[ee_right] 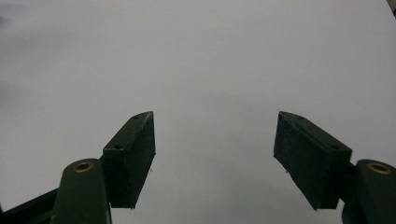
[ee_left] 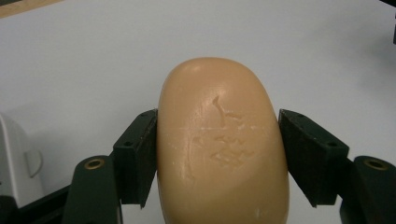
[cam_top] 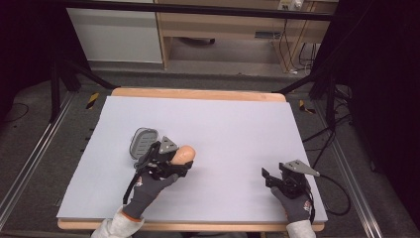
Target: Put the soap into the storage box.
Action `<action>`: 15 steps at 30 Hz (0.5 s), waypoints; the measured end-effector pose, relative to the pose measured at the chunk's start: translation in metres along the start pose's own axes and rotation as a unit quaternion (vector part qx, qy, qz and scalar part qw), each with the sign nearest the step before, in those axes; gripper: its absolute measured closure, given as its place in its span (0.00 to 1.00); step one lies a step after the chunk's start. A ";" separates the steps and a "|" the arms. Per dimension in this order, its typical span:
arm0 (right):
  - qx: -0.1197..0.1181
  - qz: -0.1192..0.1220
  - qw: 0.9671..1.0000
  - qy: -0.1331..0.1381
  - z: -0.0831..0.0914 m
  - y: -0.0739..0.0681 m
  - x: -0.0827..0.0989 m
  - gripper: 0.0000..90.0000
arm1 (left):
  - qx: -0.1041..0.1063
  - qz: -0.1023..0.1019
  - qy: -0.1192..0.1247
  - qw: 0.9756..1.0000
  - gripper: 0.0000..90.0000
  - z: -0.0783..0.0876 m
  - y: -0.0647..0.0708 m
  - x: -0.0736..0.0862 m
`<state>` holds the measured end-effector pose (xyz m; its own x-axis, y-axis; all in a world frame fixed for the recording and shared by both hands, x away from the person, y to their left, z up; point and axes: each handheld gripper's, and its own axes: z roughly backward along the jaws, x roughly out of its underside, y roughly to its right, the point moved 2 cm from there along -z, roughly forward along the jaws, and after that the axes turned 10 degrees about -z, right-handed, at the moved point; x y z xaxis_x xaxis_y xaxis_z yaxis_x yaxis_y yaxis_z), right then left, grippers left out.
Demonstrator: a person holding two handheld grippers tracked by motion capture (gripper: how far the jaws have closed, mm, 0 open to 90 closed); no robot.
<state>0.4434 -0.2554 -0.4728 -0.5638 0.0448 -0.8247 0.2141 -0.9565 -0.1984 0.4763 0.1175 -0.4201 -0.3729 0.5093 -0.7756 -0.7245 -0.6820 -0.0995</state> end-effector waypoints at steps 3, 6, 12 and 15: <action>0.000 0.001 1.000 0.000 0.000 0.000 0.000 0.33 | -0.004 0.003 0.001 1.000 0.35 0.003 -0.004 0.002; 0.000 0.001 1.000 0.000 0.000 0.000 0.000 0.33 | -0.010 0.009 0.003 1.000 0.35 0.009 -0.012 0.005; 0.001 0.001 1.000 0.000 0.000 0.000 0.000 0.33 | -0.022 0.017 0.004 1.000 0.35 0.018 -0.025 0.008; 0.001 0.002 1.000 -0.001 0.000 0.000 0.000 0.33 | -0.031 0.022 0.005 0.999 0.35 0.024 -0.034 0.010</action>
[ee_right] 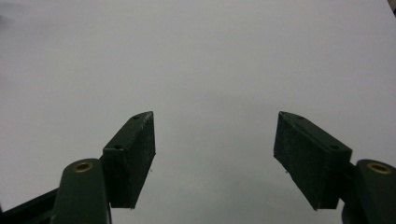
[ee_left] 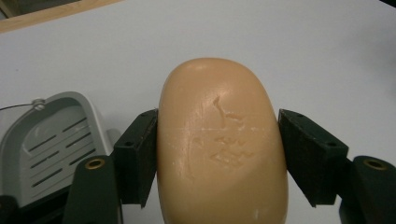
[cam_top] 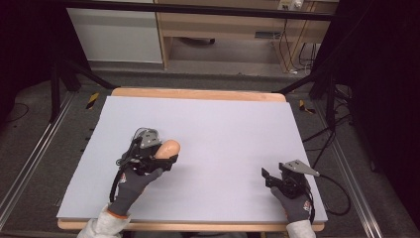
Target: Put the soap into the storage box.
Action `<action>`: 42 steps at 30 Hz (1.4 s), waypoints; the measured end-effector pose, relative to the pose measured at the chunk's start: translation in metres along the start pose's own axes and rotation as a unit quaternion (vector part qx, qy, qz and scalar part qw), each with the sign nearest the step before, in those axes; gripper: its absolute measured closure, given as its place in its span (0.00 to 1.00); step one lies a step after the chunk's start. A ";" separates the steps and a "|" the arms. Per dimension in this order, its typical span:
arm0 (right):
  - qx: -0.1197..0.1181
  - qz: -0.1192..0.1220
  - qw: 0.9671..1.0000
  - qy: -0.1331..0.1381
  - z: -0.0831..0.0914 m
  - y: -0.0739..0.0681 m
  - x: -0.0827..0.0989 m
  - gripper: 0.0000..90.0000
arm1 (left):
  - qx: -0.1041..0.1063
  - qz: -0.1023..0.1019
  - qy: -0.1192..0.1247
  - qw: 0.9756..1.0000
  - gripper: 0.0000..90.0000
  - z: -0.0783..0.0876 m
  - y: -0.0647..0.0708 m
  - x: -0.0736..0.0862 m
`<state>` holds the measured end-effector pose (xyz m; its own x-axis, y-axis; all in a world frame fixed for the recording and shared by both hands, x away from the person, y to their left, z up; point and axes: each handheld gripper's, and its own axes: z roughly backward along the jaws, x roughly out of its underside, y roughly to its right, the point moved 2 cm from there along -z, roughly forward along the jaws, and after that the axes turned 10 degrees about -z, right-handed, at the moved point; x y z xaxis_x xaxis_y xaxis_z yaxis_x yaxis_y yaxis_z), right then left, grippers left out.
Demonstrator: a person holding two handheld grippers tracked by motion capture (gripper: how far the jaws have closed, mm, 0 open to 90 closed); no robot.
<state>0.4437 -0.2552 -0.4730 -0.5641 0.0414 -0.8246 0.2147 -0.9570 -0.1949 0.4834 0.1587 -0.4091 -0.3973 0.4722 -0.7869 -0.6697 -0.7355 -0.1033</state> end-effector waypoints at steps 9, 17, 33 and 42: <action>-0.001 -0.004 1.000 -0.002 0.000 -0.001 0.000 0.33 | -0.025 0.013 0.000 1.000 0.35 0.009 -0.024 0.001; 0.000 -0.003 1.000 -0.002 0.000 -0.001 0.000 0.33 | -0.044 0.030 0.001 0.999 0.35 0.010 -0.044 0.002; 0.000 -0.001 1.000 -0.002 -0.001 -0.001 0.000 0.33 | -0.067 0.048 -0.017 0.996 0.36 -0.004 -0.067 0.011; 0.000 -0.003 1.000 -0.004 -0.001 -0.001 0.001 0.33 | -0.079 0.055 -0.030 0.995 0.36 -0.011 -0.075 0.020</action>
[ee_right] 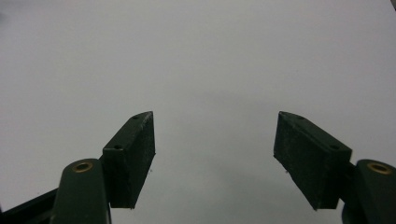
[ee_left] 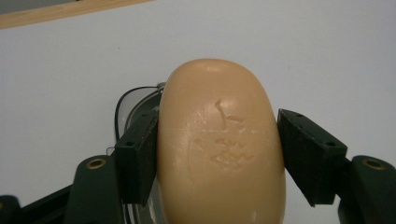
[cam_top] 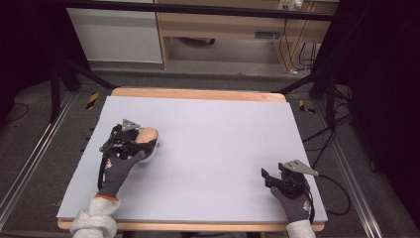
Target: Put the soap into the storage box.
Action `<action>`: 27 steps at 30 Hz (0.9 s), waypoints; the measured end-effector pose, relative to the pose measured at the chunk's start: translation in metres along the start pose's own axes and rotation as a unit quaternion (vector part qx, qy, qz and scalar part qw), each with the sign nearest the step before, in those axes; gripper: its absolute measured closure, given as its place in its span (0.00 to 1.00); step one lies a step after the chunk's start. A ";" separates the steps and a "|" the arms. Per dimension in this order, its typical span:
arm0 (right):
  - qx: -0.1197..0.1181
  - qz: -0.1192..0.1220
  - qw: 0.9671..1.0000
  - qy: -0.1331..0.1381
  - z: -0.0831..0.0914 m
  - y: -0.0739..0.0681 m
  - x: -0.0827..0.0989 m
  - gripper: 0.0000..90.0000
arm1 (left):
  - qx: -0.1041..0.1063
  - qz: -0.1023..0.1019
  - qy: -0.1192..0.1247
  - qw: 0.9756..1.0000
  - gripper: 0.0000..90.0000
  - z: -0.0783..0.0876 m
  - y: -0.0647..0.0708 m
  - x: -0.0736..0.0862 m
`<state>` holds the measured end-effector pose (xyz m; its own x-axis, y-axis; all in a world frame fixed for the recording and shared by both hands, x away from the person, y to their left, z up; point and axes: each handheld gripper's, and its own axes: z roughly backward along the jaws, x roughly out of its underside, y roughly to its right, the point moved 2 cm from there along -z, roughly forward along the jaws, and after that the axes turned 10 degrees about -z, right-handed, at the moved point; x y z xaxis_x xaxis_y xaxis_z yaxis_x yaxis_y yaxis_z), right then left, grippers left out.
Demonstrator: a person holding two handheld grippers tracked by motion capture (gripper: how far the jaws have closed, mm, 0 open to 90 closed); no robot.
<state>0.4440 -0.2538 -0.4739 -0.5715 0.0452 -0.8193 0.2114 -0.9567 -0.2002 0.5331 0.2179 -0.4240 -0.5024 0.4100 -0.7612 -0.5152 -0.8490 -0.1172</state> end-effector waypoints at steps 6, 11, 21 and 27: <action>0.001 0.004 1.000 0.001 -0.001 0.001 0.000 0.32 | -0.004 0.006 -0.009 1.000 0.36 -0.006 -0.005 0.005; 0.001 0.004 1.000 0.000 -0.001 0.000 0.000 0.32 | -0.006 0.007 -0.012 1.000 0.36 -0.008 -0.005 0.008; 0.002 0.003 1.000 -0.002 -0.001 0.000 0.001 0.32 | -0.008 0.007 -0.020 1.000 0.36 -0.014 -0.006 0.012; 0.001 0.004 1.000 -0.001 -0.001 0.000 0.001 0.32 | -0.008 0.013 -0.019 1.000 0.36 -0.015 -0.007 0.015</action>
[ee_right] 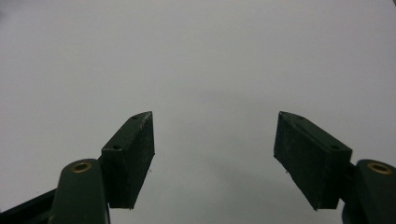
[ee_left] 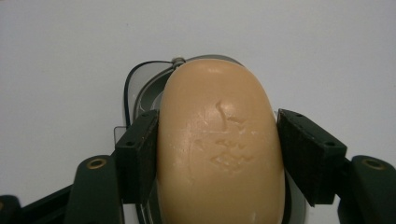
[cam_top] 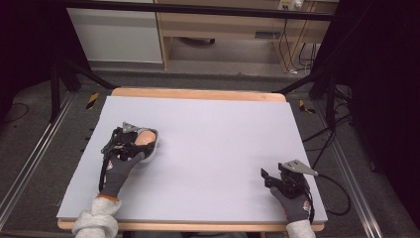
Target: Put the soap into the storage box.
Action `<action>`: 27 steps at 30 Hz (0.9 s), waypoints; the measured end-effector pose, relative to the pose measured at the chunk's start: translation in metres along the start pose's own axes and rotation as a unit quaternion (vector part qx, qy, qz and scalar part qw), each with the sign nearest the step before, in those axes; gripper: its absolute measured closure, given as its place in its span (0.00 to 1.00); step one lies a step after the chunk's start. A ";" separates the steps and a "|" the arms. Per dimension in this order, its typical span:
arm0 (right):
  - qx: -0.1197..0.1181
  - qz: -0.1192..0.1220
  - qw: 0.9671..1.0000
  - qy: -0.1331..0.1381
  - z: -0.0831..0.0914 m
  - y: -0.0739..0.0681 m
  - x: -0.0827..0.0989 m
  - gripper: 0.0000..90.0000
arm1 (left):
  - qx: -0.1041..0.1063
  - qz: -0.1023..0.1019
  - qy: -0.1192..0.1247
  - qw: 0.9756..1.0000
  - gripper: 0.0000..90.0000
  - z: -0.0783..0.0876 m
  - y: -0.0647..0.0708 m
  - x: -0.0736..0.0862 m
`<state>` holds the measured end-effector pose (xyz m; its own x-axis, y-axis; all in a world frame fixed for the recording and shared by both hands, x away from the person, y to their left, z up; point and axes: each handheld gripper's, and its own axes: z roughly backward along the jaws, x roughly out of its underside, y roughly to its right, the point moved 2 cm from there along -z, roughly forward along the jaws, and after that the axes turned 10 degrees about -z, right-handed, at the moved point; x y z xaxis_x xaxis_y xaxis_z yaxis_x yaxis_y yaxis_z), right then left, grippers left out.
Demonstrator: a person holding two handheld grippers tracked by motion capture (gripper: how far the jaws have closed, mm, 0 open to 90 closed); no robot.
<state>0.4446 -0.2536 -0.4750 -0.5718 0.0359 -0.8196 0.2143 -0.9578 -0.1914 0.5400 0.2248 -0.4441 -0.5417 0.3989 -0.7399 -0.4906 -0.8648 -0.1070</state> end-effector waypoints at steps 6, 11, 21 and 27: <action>-0.001 0.002 1.000 -0.001 -0.001 0.000 0.000 0.32 | 0.007 0.005 0.003 1.000 0.36 -0.002 0.001 0.000; 0.000 0.002 1.000 0.000 -0.001 0.000 0.000 0.32 | 0.003 0.001 0.000 1.000 0.35 -0.002 0.002 0.000; 0.001 0.002 1.000 0.000 -0.001 0.000 0.000 0.31 | 0.000 -0.006 -0.003 1.000 0.31 -0.001 0.006 0.000; 0.001 0.002 1.000 0.001 0.000 -0.001 0.000 0.31 | 0.002 -0.010 0.003 1.000 0.30 0.002 0.011 -0.001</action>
<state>0.4448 -0.2529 -0.4751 -0.5696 0.0326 -0.8213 0.2142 -0.9588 -0.1867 0.5338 0.2154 -0.4428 -0.5273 0.4142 -0.7419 -0.5045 -0.8552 -0.1189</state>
